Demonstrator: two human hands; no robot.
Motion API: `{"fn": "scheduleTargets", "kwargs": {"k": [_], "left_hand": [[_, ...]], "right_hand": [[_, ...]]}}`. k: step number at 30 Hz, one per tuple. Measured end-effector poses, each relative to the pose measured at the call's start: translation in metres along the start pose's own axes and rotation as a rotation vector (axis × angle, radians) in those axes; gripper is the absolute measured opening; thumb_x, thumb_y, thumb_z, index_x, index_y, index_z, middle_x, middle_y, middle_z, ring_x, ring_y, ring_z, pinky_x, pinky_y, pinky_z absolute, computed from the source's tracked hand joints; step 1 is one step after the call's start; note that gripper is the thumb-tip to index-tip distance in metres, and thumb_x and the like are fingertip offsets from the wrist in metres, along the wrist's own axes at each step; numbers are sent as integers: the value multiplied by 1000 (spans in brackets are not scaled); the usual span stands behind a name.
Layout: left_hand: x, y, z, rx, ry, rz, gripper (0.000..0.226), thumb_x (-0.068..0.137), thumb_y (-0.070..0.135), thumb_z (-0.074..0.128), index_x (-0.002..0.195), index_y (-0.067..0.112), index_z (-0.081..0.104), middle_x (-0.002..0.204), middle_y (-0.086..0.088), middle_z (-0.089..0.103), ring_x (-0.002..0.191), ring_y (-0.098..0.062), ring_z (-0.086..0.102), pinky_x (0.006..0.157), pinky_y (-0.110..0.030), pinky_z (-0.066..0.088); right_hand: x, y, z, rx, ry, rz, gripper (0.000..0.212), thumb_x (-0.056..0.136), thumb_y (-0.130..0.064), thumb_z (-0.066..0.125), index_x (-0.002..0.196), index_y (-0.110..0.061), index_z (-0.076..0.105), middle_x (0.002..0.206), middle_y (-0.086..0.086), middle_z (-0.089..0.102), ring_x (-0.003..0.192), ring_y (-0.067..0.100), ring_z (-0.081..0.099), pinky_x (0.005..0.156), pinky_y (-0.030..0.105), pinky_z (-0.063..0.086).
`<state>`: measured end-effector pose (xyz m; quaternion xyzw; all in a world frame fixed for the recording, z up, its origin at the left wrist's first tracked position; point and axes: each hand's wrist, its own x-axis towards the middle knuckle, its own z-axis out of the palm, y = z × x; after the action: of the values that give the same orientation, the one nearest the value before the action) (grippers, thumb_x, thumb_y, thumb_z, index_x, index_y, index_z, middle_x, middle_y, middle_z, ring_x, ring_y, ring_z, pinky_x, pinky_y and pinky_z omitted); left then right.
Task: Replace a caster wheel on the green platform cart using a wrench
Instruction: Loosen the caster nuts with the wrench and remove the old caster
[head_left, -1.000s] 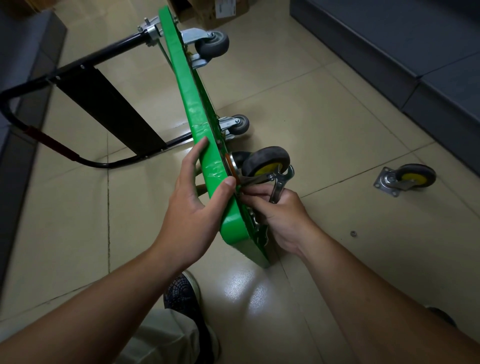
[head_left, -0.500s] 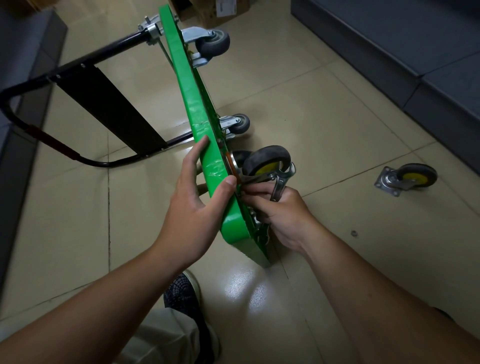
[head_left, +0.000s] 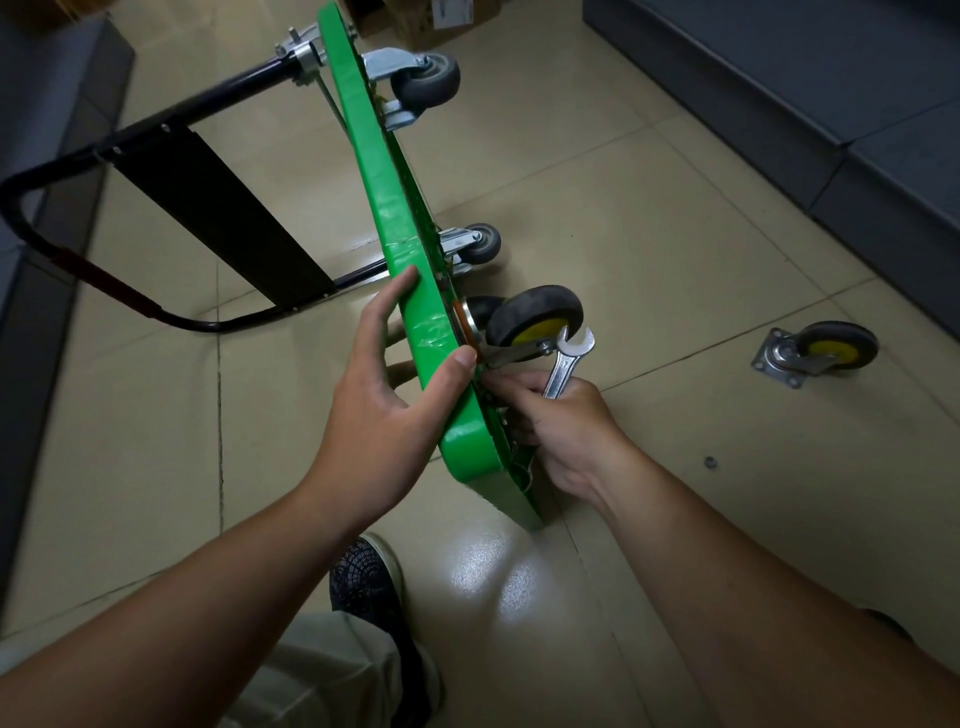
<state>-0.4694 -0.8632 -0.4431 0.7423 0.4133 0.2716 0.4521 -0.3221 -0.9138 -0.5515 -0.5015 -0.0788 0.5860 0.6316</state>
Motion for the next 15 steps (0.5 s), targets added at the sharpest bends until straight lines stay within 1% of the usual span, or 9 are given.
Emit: {"fn": "scheduleTargets", "kwargs": {"k": [3,5,7,8,10,12,13,14,15], "left_hand": [[0,1,1,-6,2,-4,74,76,66,65,143,64,34,136,16,55,107,-2,69,87,-35,63],[-1,1,1,-14,3,-11,74,76,65,64,143,63,34,135,17,55,106,-1,69,85,-33,63],[-1,1,1,-9,-2,-12,73,77,65,63,144,64,33,135,18,54,106,-1,69,84,-32,64],[-1,1,1,-6,-5,-14,73,78,66,63,144,64,32,134,19,54,106,-1,69,84,-32,64],[-1,2,1,-1,-7,-22,72,78,66,62,143,66,32,135,19,53,106,-5,70,84,-35,64],[-1,4,1,7,-8,-33,71,78,66,62,143,66,32,136,14,53,108,-12,70,86,-40,64],[0,5,1,14,-11,-37,72,78,66,61,143,66,31,138,11,52,110,-16,70,88,-43,63],[1,7,0,27,-18,-41,72,78,66,60,144,64,30,139,9,51,113,-19,68,92,-47,61],[2,9,0,50,-30,-49,74,78,66,59,146,62,28,139,12,50,117,-21,66,95,-49,59]], "right_hand": [[0,1,-1,46,-7,-6,30,81,-18,85,99,4,75,84,17,77,59,15,72,47,18,51],[0,1,-2,43,-12,-29,35,80,-17,85,103,8,73,77,12,76,51,8,67,44,15,47],[0,1,-4,33,-9,-58,41,81,-14,85,106,14,68,70,8,73,47,5,63,42,13,45],[0,0,-6,17,2,-74,41,81,-13,85,106,15,67,67,5,72,46,3,61,42,12,44],[-2,0,-11,-58,41,-109,34,79,-12,87,98,9,68,65,5,71,48,4,63,44,13,45],[-3,2,-21,-211,113,-183,29,75,-14,91,88,1,70,71,7,75,60,12,71,52,17,51],[-3,5,-28,-309,146,-231,28,73,-15,92,85,-2,71,70,3,75,63,12,72,56,17,53],[-3,8,-35,-409,170,-273,27,72,-16,93,82,-6,71,65,-4,72,60,7,69,56,17,52],[-3,12,-42,-499,183,-305,25,72,-17,93,80,-11,70,58,-10,67,55,1,63,55,16,52]]}}
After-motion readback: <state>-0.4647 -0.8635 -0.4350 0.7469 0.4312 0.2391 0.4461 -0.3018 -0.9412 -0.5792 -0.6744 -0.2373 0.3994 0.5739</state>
